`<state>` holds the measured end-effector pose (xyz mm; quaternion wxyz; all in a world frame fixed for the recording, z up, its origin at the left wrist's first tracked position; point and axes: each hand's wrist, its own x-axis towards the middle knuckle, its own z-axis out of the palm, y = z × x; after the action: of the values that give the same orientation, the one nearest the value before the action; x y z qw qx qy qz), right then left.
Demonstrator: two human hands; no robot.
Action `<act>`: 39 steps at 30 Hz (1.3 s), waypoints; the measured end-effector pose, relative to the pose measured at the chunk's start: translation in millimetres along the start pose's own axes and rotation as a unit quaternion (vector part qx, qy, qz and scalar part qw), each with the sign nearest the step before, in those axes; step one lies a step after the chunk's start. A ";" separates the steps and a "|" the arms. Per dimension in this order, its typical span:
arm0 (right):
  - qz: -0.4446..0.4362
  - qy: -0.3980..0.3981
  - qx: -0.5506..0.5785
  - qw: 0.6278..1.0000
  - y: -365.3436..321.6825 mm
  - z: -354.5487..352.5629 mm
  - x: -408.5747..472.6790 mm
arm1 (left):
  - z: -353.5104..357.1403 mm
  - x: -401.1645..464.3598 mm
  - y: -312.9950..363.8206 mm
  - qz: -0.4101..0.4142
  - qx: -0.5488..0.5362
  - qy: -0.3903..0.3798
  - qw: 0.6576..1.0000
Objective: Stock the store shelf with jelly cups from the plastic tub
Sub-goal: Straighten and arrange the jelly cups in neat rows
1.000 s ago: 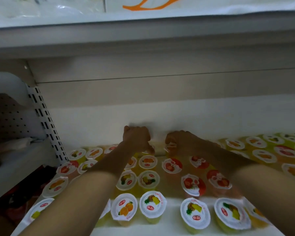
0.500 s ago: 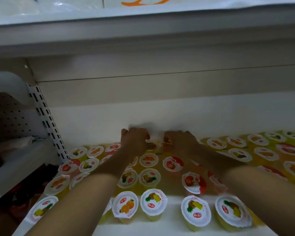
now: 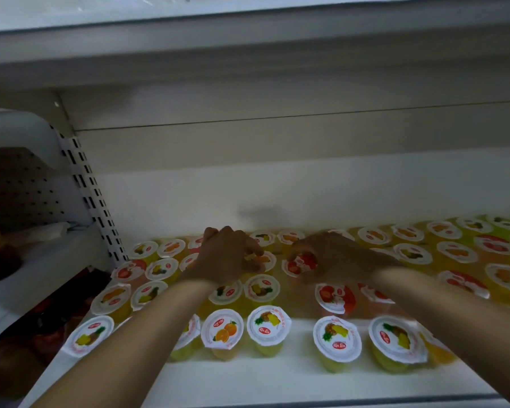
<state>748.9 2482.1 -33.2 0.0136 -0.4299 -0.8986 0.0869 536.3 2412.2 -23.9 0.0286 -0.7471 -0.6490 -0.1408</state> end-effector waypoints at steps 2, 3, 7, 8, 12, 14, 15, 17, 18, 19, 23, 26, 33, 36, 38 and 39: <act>0.010 0.029 0.010 0.999 0.7 5.2 1.8 | 0.8 0.2 1.9 -0.003 0.011 0.001 1.000; 0.015 0.044 0.015 0.999 0.6 6.6 1.0 | 1.1 0.1 3.3 -0.005 0.017 0.003 1.000; 0.028 0.063 0.021 0.997 -4.5 6.7 -0.9 | 2.6 -3.9 9.1 -0.012 0.034 0.009 0.999; 0.023 0.064 0.016 0.998 -6.5 4.9 -3.3 | 1.9 -4.9 9.9 -0.013 0.038 0.008 0.999; 0.014 0.074 -0.011 0.997 -20.2 -11.2 -28.9 | -2.6 -12.5 14.0 -0.029 0.033 0.025 0.999; 0.009 0.053 -0.013 0.998 -23.6 -23.9 -43.8 | -4.3 -20.7 17.9 -0.030 0.027 0.045 0.998; 0.000 0.039 -0.001 0.999 -22.5 -30.9 -50.8 | -4.8 -25.8 20.3 -0.025 0.023 0.048 0.998; -0.020 -0.009 0.033 0.999 -16.3 -43.3 -64.6 | -5.3 -36.1 23.4 -0.014 0.003 0.043 0.999; -0.025 -0.042 0.042 0.998 -12.9 -47.8 -71.1 | -5.4 -41.1 24.2 -0.015 -0.012 0.039 0.999; -0.026 -0.070 0.044 0.996 -9.8 -50.4 -77.1 | -5.6 -45.8 24.5 -0.017 -0.023 0.035 0.999; -0.026 -0.107 0.031 0.993 -7.7 -47.3 -91.2 | -2.8 -55.7 27.5 -0.027 0.000 0.021 0.999; -0.049 -0.069 0.037 0.996 -8.3 -37.8 -94.4 | -1.2 -56.2 33.1 -0.039 0.015 0.013 0.999; -0.039 0.010 0.072 0.997 -15.8 -14.5 -85.2 | -5.4 -51.4 33.1 -0.084 -0.015 -0.033 0.996; -0.042 0.014 0.094 0.995 -25.2 -11.2 -79.4 | -1.6 -51.9 36.7 -0.100 -0.053 -0.019 0.993; -0.046 0.020 0.102 0.994 -30.8 -11.5 -79.3 | -0.1 -52.9 39.0 -0.106 -0.053 -0.006 0.993; -0.046 0.023 0.101 0.994 -32.3 -10.9 -79.3 | 0.5 -53.1 39.3 -0.104 -0.053 0.000 0.993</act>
<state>775.0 2402.3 -13.1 0.0821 -0.3867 -0.9033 0.1667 568.5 2355.2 -32.0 -0.0255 -0.6756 -0.7152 -0.1772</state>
